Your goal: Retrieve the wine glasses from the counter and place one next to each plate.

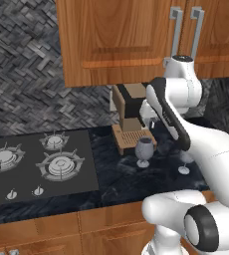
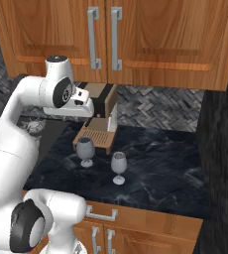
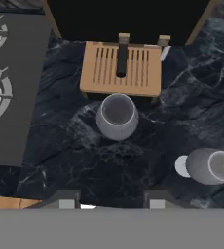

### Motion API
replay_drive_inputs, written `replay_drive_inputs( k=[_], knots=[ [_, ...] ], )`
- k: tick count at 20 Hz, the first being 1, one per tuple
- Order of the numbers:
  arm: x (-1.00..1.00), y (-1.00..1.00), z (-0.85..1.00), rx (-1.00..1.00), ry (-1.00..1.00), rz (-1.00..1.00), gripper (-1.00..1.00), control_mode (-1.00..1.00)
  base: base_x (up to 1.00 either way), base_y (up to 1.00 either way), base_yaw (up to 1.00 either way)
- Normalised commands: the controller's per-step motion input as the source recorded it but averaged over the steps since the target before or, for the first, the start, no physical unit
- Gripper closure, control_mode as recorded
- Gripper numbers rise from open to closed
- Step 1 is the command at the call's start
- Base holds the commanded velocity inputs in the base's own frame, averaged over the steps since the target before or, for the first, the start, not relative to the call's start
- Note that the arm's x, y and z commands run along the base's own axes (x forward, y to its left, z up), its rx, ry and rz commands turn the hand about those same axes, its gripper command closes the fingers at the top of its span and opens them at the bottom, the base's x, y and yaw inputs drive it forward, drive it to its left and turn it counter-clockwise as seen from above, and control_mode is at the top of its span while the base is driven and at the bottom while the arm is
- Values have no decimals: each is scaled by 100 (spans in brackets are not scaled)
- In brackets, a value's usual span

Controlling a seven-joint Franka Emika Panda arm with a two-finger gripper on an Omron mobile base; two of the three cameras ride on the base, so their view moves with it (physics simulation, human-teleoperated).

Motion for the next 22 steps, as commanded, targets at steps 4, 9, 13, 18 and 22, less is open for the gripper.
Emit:
replay_drive_inputs(
  k=[4, 9, 13, 18, 22],
  knots=[
    [-24, 0, 0, 0, -10, 0, -100, -100, 0, 0, 0],
    [-59, 1, 5, 0, -27, -10, -100, -100, 0, 0, 0],
    [-64, 0, 3, 1, -32, -50, -100, -100, 0, 0, 0],
    [-58, -1, 7, 17, -8, -46, -100, -100, 0, 0, 0],
    [-69, -30, 7, 30, 0, -38, -100, -100, 0, 0, 0]
  ],
)
